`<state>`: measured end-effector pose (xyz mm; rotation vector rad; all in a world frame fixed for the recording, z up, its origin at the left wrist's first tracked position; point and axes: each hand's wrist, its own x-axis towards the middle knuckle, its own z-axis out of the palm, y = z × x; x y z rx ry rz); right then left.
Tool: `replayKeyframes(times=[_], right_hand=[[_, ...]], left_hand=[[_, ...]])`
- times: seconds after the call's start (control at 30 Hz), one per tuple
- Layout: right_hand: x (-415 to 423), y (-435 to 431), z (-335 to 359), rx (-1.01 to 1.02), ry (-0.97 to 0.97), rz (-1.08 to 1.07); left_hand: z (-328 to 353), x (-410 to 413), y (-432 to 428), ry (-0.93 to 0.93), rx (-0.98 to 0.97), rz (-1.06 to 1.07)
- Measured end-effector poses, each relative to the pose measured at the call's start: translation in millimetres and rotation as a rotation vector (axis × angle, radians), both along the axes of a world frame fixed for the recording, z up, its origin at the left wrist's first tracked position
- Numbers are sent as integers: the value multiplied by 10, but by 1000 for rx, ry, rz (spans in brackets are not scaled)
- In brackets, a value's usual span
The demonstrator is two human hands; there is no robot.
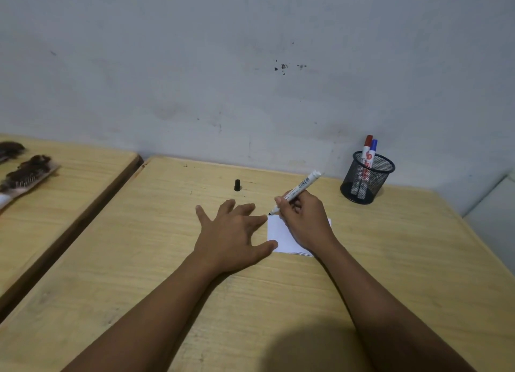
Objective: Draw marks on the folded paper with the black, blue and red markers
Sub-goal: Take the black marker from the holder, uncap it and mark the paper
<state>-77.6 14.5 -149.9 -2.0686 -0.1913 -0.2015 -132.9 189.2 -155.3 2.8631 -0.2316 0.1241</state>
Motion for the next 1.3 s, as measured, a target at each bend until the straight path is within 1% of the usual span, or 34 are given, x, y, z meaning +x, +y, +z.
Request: replayKeyframes(times=[0.67,0.73,0.87,0.97,1.03,1.07,1.1,1.13,1.2,1.23,1.3], right_hand=[[-22,16,36,-15,50,31],[-11,-14,70,69,80,40],[53,-142,195,433,167,28],[97,-137,322,549,134,0],[111,-109,410,575,100,-11],[116,-96,452,573,86,-17],[119,-86,480,568,77,-19],[116,-78,502,558,71,-19],[101,-76,522,537,64,-15],[86,-86,525,528,60,-13],[49,-127,517,518,61,-12]], left_hand=[[8,1,5,-5,10,-16],[21,-13,-1,-4,-6,-15],[115,-45,-12,6,-71,4],[165,1,-18,-7,-257,55],[173,168,12,-72,-390,137],[187,295,44,-120,-404,187],[214,421,79,-149,-375,239],[249,544,115,-137,-315,286],[304,730,165,-44,-167,345],[305,778,180,-8,-123,349],[303,789,195,-26,-109,320]])
